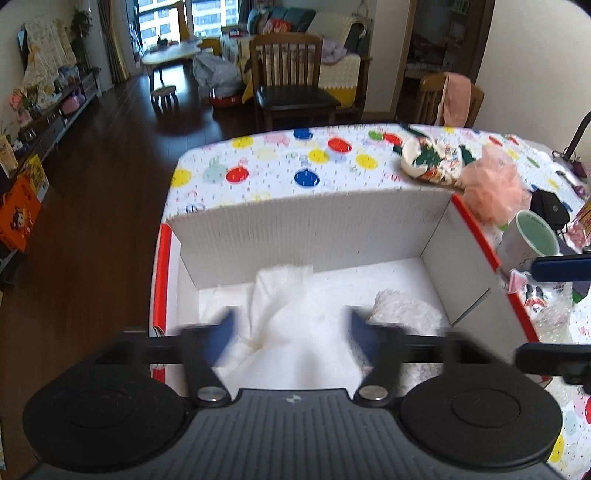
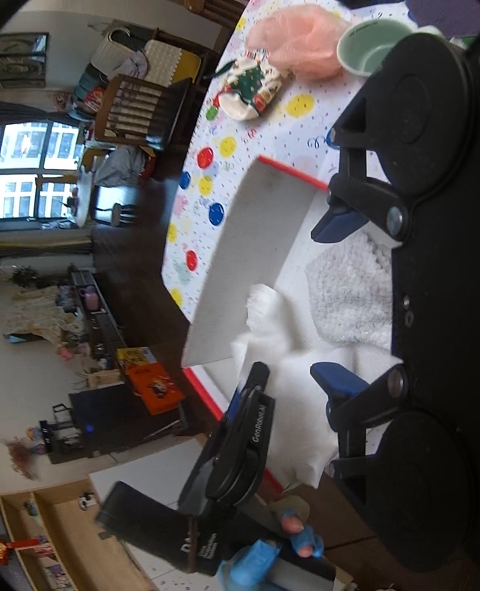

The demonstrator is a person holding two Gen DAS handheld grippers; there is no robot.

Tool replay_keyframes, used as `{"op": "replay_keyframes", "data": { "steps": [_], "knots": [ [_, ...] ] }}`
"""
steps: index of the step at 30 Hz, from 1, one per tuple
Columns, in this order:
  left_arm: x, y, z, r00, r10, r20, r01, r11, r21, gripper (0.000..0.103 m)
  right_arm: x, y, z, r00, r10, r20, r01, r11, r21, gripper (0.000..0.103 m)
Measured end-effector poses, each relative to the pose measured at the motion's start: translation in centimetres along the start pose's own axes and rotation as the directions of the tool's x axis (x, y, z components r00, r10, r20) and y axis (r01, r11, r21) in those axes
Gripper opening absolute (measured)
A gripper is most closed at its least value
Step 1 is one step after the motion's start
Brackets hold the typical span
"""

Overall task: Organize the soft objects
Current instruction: 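Withdraw both tools from the box toward the remaining items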

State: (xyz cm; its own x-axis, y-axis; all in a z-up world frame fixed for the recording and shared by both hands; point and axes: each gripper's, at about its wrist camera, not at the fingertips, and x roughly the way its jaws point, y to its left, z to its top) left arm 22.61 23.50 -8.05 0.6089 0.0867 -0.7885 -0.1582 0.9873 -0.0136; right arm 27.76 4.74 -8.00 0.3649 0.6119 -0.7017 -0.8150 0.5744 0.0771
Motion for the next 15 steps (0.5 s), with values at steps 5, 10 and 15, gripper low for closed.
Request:
{"op": "replay_keyframes", "data": {
  "steps": [5, 10, 15],
  "knots": [
    [-3.1, -0.9, 0.0, 0.997, 0.016, 0.079, -0.017, 1.000, 0.011, 0.078, -3.6, -1.0, -0.4, 0.999, -0.001, 0.053, -0.001, 0.999, 0.043, 0.077],
    [-6.5, -2.8, 0.0, 0.987, -0.002, 0.162, -0.001, 1.000, 0.021, 0.084, -8.3, -2.4, -1.9, 0.993, -0.033, 0.113, 0.025, 0.997, 0.071, 0.087],
    [-8.9, -6.1, 0.1, 0.975, -0.050, 0.215, 0.043, 0.998, 0.036, 0.084, -12.7, -4.8, -4.0, 0.983, -0.083, 0.163, 0.064, 0.991, 0.119, 0.093]
  ]
}}
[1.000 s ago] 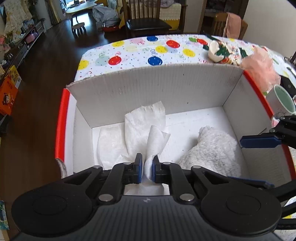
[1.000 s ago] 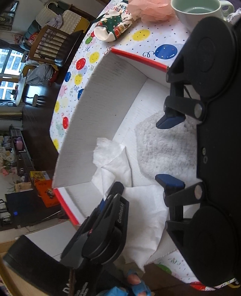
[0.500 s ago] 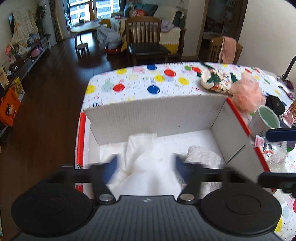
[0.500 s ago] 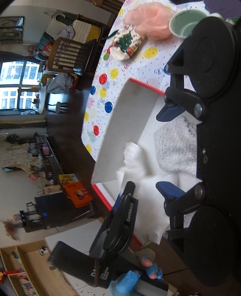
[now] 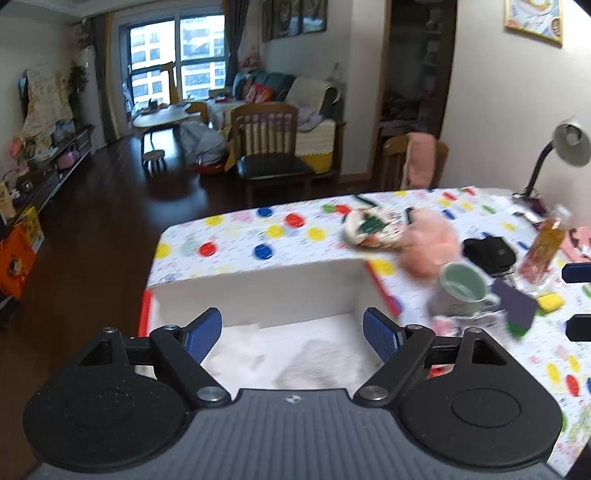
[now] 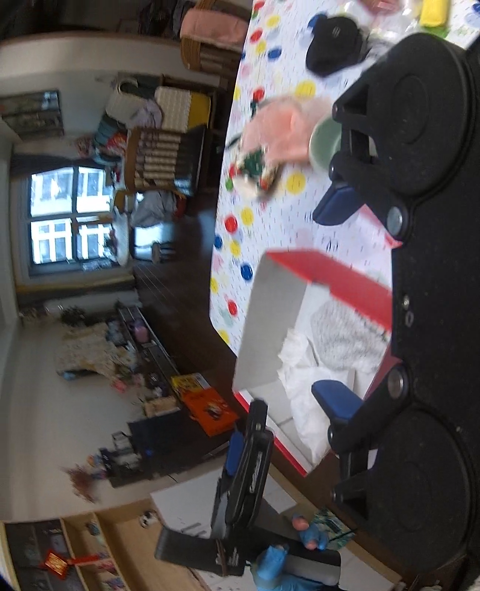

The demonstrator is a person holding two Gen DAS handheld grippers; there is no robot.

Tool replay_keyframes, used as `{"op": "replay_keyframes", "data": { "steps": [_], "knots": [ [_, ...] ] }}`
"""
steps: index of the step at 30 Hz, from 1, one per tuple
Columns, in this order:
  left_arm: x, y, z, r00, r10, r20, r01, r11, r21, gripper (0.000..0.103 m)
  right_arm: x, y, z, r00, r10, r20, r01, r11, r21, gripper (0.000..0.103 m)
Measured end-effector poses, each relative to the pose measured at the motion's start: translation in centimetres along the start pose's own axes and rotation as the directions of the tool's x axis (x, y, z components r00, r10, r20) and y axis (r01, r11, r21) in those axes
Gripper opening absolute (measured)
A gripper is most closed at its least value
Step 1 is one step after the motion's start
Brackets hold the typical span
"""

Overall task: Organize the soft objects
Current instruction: 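Withdraw both tools from the box toward the remaining items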

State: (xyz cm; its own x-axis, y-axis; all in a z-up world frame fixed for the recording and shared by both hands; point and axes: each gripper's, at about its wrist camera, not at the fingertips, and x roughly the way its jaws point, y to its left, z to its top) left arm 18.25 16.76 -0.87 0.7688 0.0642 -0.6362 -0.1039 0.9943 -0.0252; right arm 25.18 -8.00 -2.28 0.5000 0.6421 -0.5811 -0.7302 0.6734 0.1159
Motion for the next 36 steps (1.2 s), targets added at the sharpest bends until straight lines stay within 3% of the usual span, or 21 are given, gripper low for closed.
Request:
{"op": "replay_keyframes", "data": {
  "steps": [8, 14, 19, 23, 26, 36],
  "knots": [
    [-0.7, -6.3, 0.7, 0.996, -0.082, 0.035, 0.082, 0.997, -0.007, 0.085, -4.7, -5.4, -2.2, 0.996, -0.074, 0.040, 0.071, 0.995, 0.065, 0.098],
    [-0.2, -10.8, 0.1, 0.988, -0.139, 0.060, 0.139, 0.990, -0.002, 0.098, -7.2, -9.7, -4.0, 0.990, -0.131, 0.054, 0.125, 0.987, 0.101, 0.101],
    [1.1, -14.5, -0.8, 0.985, -0.169, 0.046, 0.169, 0.986, 0.001, 0.101, -8.9, -14.0, -5.4, 0.981, -0.189, 0.047, 0.180, 0.973, 0.147, 0.102],
    [2.9, -17.1, -1.8, 0.980, -0.196, -0.014, 0.197, 0.980, 0.017, 0.101, -9.9, -17.8, -6.9, 0.974, -0.227, 0.029, 0.217, 0.957, 0.192, 0.102],
    [4.3, -18.6, -3.0, 0.982, -0.179, -0.059, 0.181, 0.983, 0.034, 0.101, -10.3, -20.4, -7.9, 0.964, -0.267, 0.012, 0.259, 0.943, 0.209, 0.102],
    [7.8, -21.0, -8.1, 0.980, -0.076, -0.181, 0.064, 0.995, -0.072, 0.101, -9.2, -28.2, -12.1, 0.936, -0.338, -0.099, 0.352, 0.905, 0.241, 0.102]
  ]
}}
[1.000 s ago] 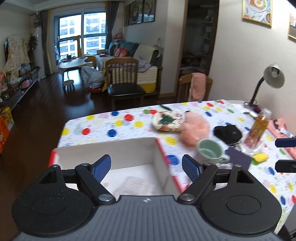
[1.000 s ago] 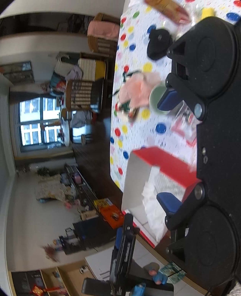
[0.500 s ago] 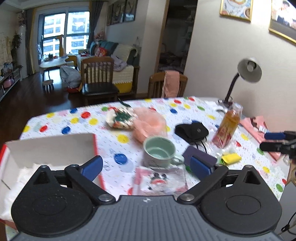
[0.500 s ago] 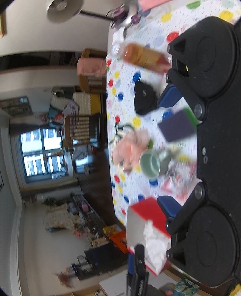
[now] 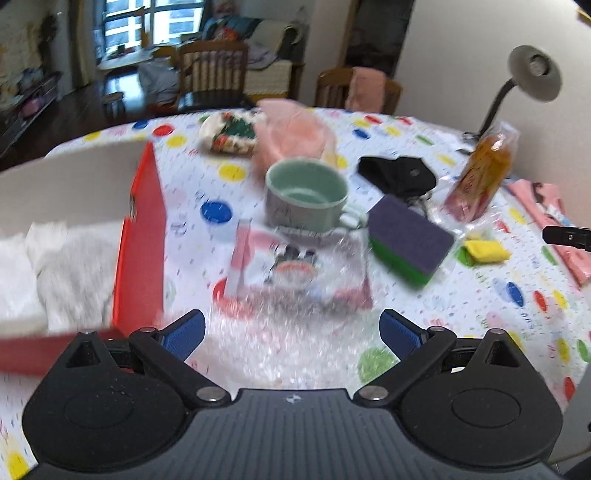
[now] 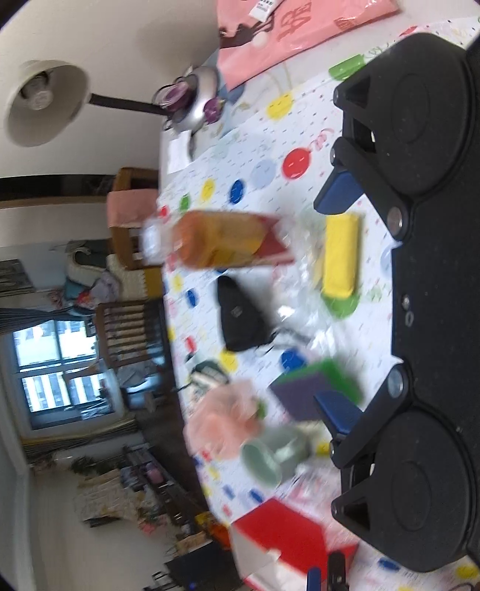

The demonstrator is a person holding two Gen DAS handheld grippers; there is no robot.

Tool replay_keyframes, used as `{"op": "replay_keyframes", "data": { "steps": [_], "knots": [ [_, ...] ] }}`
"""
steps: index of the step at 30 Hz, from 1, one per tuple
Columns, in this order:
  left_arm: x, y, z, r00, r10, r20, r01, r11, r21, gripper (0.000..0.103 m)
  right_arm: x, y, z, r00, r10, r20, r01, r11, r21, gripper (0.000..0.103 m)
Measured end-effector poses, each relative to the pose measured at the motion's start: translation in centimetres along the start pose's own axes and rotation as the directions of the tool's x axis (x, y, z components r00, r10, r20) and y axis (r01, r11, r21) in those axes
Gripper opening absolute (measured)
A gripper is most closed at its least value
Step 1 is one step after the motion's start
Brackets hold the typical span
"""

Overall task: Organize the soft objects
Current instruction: 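Withdraw both tools from the box toward the remaining items, then grasp the bubble wrap with the left tool while the right tool grasps the yellow sponge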

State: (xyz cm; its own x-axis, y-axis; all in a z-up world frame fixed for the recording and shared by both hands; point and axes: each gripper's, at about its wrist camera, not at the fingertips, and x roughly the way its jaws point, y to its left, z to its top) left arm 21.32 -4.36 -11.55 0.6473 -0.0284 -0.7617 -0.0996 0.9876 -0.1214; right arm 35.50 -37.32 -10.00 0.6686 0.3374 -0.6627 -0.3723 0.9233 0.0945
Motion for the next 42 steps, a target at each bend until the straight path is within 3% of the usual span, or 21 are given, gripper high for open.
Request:
{"op": "replay_keyframes", "data": {
  "steps": [11, 20, 27, 29, 31, 35, 37, 42],
  "knots": [
    [3.3, -0.8, -2.8, 0.985, 0.124, -0.119, -0.139, 0.982, -0.128, 0.101, 6.9, -2.2, -1.0, 0.995, -0.010, -0.103, 0.007, 0.999, -0.032, 0.102],
    [5.8, 0.0, -3.0, 0.977, 0.113, -0.182, -0.162, 0.945, -0.283, 0.101, 10.5, -3.2, -1.4, 0.987, -0.010, -0.159, 0.007, 1.000, -0.016, 0.102],
    [7.0, -0.6, -2.3, 0.974, 0.139, -0.178, -0.189, 0.932, -0.310, 0.100, 12.1, -3.4, -1.7, 0.984, -0.024, -0.175, 0.024, 1.000, -0.002, 0.102],
    [7.1, -0.8, -2.1, 0.975, 0.142, -0.171, -0.191, 0.930, -0.315, 0.094, 12.4, -3.4, -1.7, 0.984, -0.032, -0.175, 0.032, 0.999, -0.002, 0.101],
    [7.2, -1.2, -1.8, 0.972, 0.162, -0.170, -0.207, 0.933, -0.294, 0.075, 12.6, -3.4, -1.9, 0.982, -0.040, -0.182, 0.041, 0.999, 0.002, 0.099],
    [7.2, -1.4, -1.4, 0.967, 0.189, -0.169, -0.231, 0.931, -0.282, 0.051, 12.9, -3.2, -2.2, 0.980, -0.065, -0.190, 0.064, 0.998, -0.012, 0.094],
    [7.1, -1.2, -1.4, 0.969, 0.182, -0.165, -0.224, 0.931, -0.289, 0.032, 12.9, -3.0, -2.4, 0.979, -0.080, -0.187, 0.077, 0.997, -0.021, 0.093],
    [6.4, -1.3, -1.1, 0.969, 0.201, -0.144, -0.234, 0.933, -0.274, 0.019, 12.5, -2.9, -2.5, 0.980, -0.099, -0.172, 0.096, 0.995, -0.022, 0.086]
  ]
}}
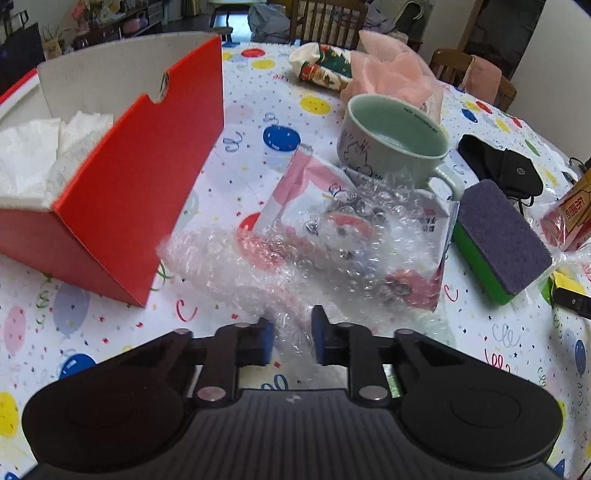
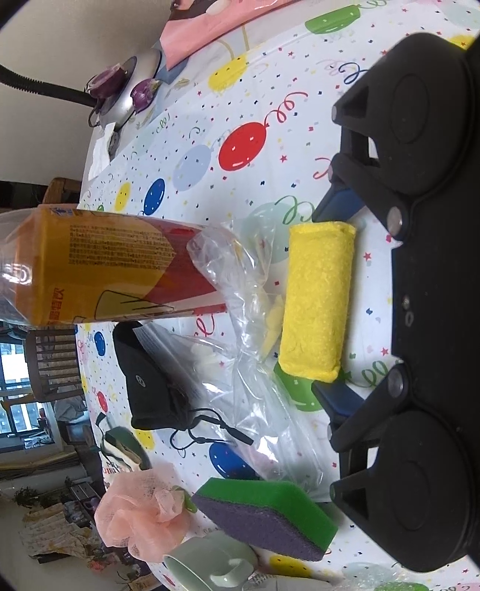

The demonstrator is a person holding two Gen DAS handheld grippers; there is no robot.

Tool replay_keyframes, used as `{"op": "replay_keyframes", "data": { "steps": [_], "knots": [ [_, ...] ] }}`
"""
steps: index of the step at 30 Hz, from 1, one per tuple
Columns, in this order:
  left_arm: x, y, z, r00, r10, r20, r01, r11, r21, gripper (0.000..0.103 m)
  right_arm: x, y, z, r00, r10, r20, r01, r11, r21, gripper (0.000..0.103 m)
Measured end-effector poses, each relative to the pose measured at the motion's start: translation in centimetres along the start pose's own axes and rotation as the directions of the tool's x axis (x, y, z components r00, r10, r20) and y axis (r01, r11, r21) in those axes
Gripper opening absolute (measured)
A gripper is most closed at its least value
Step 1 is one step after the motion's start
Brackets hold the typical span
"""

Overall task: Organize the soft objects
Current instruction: 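Grasp the bubble wrap with the left tool while the right tool grasps the yellow sponge, then carry the bubble wrap and yellow sponge over the shoebox with both tools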

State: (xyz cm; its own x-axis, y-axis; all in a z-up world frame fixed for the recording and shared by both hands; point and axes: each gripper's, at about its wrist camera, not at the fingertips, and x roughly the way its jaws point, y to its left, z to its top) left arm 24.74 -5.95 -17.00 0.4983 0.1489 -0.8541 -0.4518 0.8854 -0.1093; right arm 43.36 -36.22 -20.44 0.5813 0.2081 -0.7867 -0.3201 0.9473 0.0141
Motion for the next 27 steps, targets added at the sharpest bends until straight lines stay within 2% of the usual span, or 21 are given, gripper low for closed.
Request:
{"op": "replay_keyframes", "data": {
  "steps": [1, 6, 14, 23, 27],
  "knots": [
    [-0.3, 0.0, 0.0, 1.000, -0.003, 0.012, 0.003, 1.000, 0.005, 0.015, -0.1, 0.0, 0.0, 1.000, -0.003, 0.003, 0.003, 1.000, 0.001, 0.084],
    [-1.8, 0.3, 0.5, 0.998, -0.011, 0.059, 0.010, 1.000, 0.022, 0.009, -0.7, 0.1, -0.3, 1.000, -0.008, 0.016, 0.008, 1.000, 0.012, 0.079],
    [-5.4, 1.6, 1.8, 0.988, -0.081, 0.135, 0.077, 0.996, 0.035, 0.008, -2.9, 0.3, -0.9, 0.999, -0.010, 0.042, 0.009, 1.000, 0.016, 0.078],
    [-8.6, 3.3, 3.5, 0.970, -0.170, 0.172, 0.171, 0.985, 0.009, 0.008, -8.6, 2.2, -0.5, 0.991, 0.088, 0.097, -0.091, 0.996, 0.023, 0.078],
    [-9.9, 4.2, 4.2, 0.958, -0.218, 0.188, 0.219, 0.976, 0.015, 0.008, -11.2, 4.5, 0.2, 0.984, 0.134, 0.119, -0.132, 0.991, -0.023, 0.078]
  ]
}}
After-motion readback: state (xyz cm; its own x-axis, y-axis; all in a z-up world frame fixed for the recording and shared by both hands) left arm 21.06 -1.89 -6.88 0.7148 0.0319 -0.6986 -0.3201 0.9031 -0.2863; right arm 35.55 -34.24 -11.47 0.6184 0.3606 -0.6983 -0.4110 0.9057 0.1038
